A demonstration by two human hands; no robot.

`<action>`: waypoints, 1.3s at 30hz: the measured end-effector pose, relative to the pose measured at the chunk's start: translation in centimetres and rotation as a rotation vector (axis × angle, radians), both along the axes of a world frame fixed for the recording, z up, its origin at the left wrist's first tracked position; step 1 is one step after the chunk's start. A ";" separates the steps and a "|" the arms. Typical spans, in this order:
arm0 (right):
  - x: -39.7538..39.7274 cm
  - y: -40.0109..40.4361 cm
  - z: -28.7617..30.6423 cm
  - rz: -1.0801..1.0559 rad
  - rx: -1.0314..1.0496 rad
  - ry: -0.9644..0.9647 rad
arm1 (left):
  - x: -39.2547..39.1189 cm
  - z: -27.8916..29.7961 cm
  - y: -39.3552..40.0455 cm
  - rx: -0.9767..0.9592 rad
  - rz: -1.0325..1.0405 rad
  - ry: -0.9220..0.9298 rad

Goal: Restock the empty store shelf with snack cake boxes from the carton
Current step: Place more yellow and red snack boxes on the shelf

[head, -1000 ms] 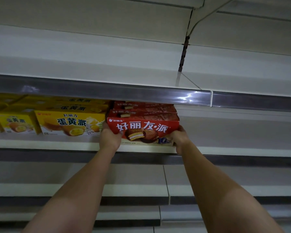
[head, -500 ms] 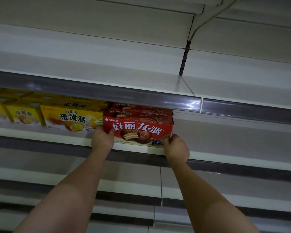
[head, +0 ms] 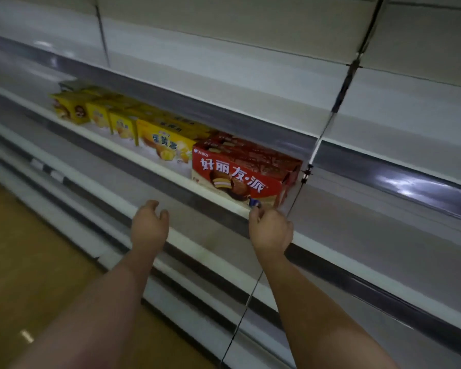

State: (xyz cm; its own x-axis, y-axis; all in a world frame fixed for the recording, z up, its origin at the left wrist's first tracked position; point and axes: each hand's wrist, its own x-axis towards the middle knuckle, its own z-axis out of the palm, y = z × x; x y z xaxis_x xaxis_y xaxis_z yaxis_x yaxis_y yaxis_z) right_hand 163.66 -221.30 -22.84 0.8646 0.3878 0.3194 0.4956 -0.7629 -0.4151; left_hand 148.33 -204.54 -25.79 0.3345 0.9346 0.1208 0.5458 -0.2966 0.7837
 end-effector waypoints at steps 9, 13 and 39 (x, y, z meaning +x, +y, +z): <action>-10.0 2.0 -1.1 0.530 -0.138 0.140 | -15.5 -2.6 -5.0 -0.101 0.325 0.095; -17.3 2.4 -3.0 0.740 -0.259 0.223 | -24.3 -3.7 -7.7 -0.158 0.525 0.071; -59.2 0.8 -13.3 1.446 -0.694 0.192 | -58.8 -13.5 -25.6 -0.508 1.019 0.103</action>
State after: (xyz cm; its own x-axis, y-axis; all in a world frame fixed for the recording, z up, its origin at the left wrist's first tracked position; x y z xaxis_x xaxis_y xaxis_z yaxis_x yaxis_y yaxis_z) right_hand 104.41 -220.52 -36.11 -0.3298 0.8882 -0.3199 0.9139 0.2154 -0.3441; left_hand 89.49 -230.12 -39.30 -0.6205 0.7104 -0.3323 0.4200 0.6588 0.6241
